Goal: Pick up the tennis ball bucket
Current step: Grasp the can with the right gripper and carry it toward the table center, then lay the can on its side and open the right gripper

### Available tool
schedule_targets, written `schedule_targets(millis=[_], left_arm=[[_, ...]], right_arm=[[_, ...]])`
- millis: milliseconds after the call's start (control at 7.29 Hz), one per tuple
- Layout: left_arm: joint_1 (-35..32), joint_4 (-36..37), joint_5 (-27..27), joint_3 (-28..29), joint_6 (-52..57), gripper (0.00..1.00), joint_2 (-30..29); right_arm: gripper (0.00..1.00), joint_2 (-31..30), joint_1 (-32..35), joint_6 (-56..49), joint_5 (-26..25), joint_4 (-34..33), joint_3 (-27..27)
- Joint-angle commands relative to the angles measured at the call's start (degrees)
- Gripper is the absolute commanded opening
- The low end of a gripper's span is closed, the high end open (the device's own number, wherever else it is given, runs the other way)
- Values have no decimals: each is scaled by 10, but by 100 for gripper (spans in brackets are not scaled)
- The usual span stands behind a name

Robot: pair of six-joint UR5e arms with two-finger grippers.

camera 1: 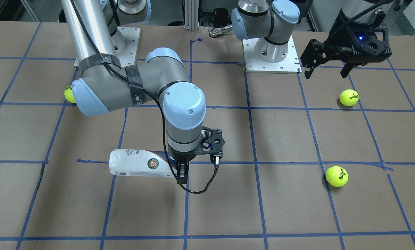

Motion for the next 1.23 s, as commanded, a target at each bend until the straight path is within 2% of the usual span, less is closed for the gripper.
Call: schedule_targets(millis=[0, 137, 274, 411, 548, 685, 823, 1097], left_arm=[[1, 0, 0, -5, 0, 100, 2], [1, 0, 0, -5, 0, 100, 2], [1, 0, 0, -5, -1, 100, 2], [0, 0, 0, -5, -7, 100, 1], [0, 0, 0, -5, -7, 100, 1], [0, 0, 0, -5, -7, 100, 1], [0, 0, 0, -4, -8, 100, 1], [1, -1, 1, 1, -9, 100, -3]], right_arm=[[1, 4, 17, 63, 32, -105, 66], [3, 8, 17, 68, 44, -132, 75], [6, 7, 17, 67, 67, -132, 75], [13, 8, 17, 67, 82, -133, 76], [67, 9, 17, 66, 81, -134, 75], [86, 14, 17, 66, 84, -134, 75], [100, 15, 18, 65, 102, -136, 75], [100, 13, 22, 74, 105, -145, 75]])
